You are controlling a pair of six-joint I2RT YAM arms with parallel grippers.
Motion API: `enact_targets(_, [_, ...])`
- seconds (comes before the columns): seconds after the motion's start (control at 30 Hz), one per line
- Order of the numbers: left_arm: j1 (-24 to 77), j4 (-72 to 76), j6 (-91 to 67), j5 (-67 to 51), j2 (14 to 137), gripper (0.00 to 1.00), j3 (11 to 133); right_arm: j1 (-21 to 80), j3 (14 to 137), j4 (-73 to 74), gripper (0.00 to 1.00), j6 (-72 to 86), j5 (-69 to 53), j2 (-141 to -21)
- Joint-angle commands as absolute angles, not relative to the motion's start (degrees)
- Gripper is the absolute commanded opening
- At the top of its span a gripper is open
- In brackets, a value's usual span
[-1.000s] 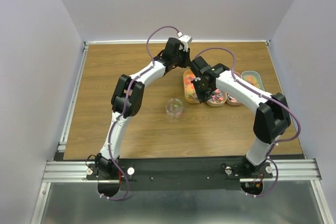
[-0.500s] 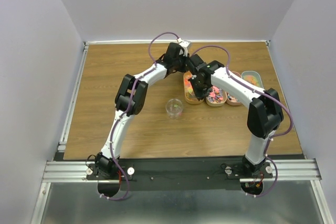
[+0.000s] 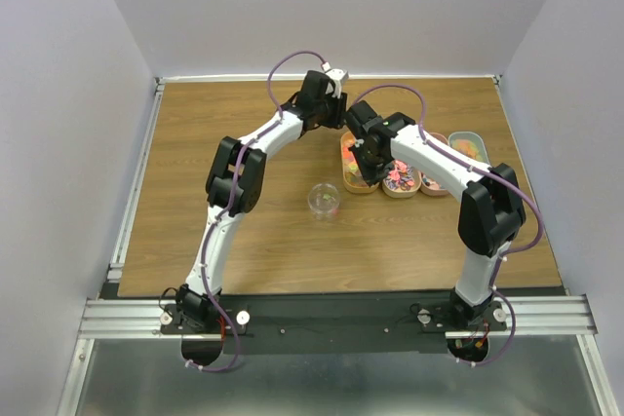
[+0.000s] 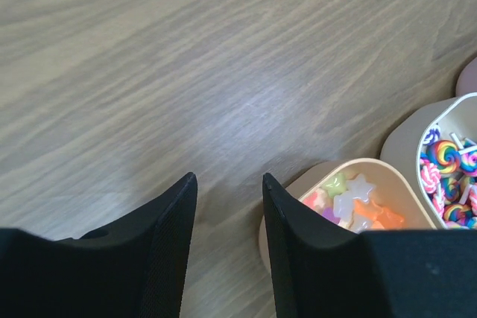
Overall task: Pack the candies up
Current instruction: Scoop the fake candies from the storage box.
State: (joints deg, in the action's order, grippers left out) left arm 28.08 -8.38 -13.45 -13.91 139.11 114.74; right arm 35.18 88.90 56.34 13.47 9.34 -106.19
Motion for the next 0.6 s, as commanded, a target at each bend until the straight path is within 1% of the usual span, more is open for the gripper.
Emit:
enact_targets(0.0, [29.26, -13.35, -6.42, -8.88, 132.54, 0.49, 112.78, 35.42, 88.86, 56.6, 0.01, 12.92, 11.07, -106.7])
enact_targets(0.2, [29.71, -16.17, -10.01, -8.61, 130.78, 0.48, 109.08, 35.42, 88.51, 56.08, 0.01, 12.83, 10.99, -106.96])
enact_targets(0.37, [30.14, -15.91, -12.66, -11.16, 129.99, 0.43, 108.19, 35.42, 88.16, 55.55, 0.01, 13.09, 10.55, -106.79])
enact_targets(0.43, [30.67, -16.35, -12.66, -10.81, 130.51, 0.4, 108.63, 35.51, 88.07, 55.46, 0.01, 13.1, 10.55, -106.7])
enact_targets(0.57, [30.94, -18.28, -13.01, -8.89, 130.87, 0.38, 109.34, 35.42, 87.72, 55.37, 0.01, 13.1, 10.72, -106.26])
